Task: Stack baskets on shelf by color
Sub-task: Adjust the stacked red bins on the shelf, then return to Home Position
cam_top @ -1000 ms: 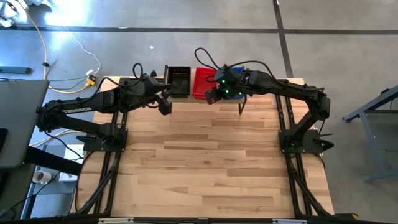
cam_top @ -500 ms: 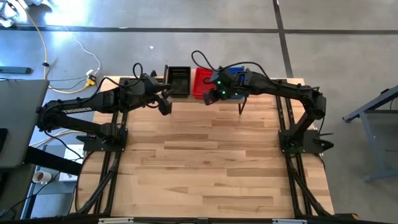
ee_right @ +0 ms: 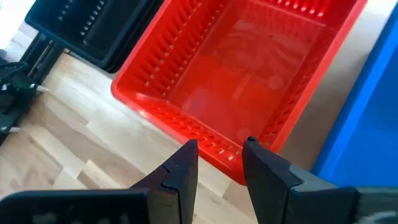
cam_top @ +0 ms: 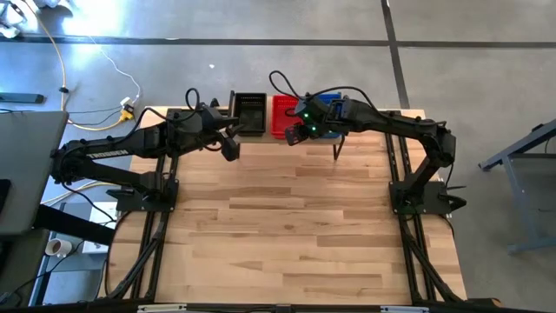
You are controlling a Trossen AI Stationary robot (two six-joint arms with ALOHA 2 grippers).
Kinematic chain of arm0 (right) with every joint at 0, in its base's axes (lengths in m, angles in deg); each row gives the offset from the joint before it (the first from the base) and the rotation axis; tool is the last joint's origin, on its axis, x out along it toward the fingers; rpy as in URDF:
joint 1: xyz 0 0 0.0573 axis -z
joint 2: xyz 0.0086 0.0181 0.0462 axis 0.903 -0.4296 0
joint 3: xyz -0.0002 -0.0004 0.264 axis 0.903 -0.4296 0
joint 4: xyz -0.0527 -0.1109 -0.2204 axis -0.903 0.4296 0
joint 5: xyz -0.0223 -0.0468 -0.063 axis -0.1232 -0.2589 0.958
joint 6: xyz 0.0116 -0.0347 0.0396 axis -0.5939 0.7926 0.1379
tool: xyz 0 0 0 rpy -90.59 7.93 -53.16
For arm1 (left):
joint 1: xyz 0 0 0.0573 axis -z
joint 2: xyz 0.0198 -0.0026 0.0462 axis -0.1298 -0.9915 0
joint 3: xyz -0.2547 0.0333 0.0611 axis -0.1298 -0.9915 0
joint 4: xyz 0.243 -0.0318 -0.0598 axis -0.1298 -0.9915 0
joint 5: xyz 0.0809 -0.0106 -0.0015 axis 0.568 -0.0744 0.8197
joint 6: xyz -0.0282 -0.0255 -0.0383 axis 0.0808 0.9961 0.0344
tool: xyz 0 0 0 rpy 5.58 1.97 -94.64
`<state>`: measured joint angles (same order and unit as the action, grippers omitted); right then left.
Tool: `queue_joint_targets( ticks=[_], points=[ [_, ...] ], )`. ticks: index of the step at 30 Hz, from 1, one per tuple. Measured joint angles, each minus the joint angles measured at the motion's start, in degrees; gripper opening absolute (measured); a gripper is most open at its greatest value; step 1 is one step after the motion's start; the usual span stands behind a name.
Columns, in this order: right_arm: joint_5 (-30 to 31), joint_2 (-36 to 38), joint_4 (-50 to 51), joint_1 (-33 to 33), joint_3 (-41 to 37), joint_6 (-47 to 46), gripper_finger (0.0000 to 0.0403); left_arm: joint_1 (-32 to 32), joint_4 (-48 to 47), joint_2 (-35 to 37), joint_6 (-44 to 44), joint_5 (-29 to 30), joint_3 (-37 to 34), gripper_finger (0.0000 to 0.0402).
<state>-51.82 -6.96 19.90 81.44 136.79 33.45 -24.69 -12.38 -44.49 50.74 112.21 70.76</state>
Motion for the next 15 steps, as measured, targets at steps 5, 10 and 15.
queue_joint_targets(
  ticks=[5, 10, 15],
  points=[
    [1.2, 0.0, 0.0, 0.2, 0.0, 0.1, 0.0114, 0.0, 0.0, 0.0, 0.0, 0.0, 0.0, 0.0120],
    [0.4, 0.0, -1.0, 0.4, 0.0, 0.8, 0.0114, 0.0, 0.0, 0.0, 0.0, 0.0, 0.0, 0.0120],
    [0.9, 1.0, -1.7, 0.3, 0.9, 1.6, 0.0114, 0.0, 0.0, 0.0, -1.8, 0.0, 0.0, 0.0120]
  ],
)
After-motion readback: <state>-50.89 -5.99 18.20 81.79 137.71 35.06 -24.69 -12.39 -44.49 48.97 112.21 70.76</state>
